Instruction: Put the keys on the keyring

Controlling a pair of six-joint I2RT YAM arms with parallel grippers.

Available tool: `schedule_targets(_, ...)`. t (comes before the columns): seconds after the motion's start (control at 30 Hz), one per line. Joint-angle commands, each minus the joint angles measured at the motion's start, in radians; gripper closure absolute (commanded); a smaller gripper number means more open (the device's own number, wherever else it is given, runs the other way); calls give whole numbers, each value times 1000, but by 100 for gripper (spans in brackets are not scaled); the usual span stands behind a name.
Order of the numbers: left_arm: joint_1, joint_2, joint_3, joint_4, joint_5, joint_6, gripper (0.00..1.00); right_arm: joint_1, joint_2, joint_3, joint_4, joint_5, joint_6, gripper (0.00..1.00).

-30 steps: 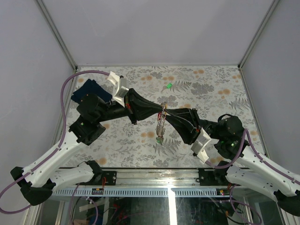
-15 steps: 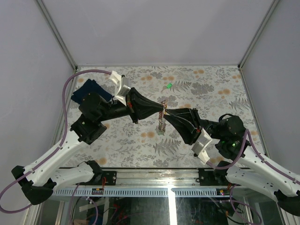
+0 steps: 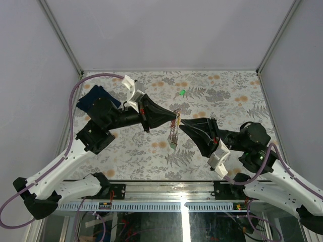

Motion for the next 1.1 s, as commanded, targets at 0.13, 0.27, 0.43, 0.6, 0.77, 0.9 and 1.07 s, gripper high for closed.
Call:
schedule_targets(0.13,23,39,119,-113,-17,34,100,11,-16,145,-270,47,-119,69)
schedule_targets(0.27,38,76,163,-177,1,21,100,10,16,221,-424,64,-187,68)
schedule_targets(0.43,47,117,217,-239,11,13,100,11,53,283,-547,76,-251,68)
schedule_targets(0.6,50,129,234,-253,25,6,100,11,92,317,-610,82,-293,68)
schedule_targets(0.77,52,140,238,-268,31,3,100,11,109,335,-627,88,-313,68)
schedule_targets(0.9,52,155,252,-290,37,3,100,11,124,354,-651,98,-324,65)
schedule_targets(1.07,52,171,264,-315,47,9,100,11,128,371,-672,119,-341,64)
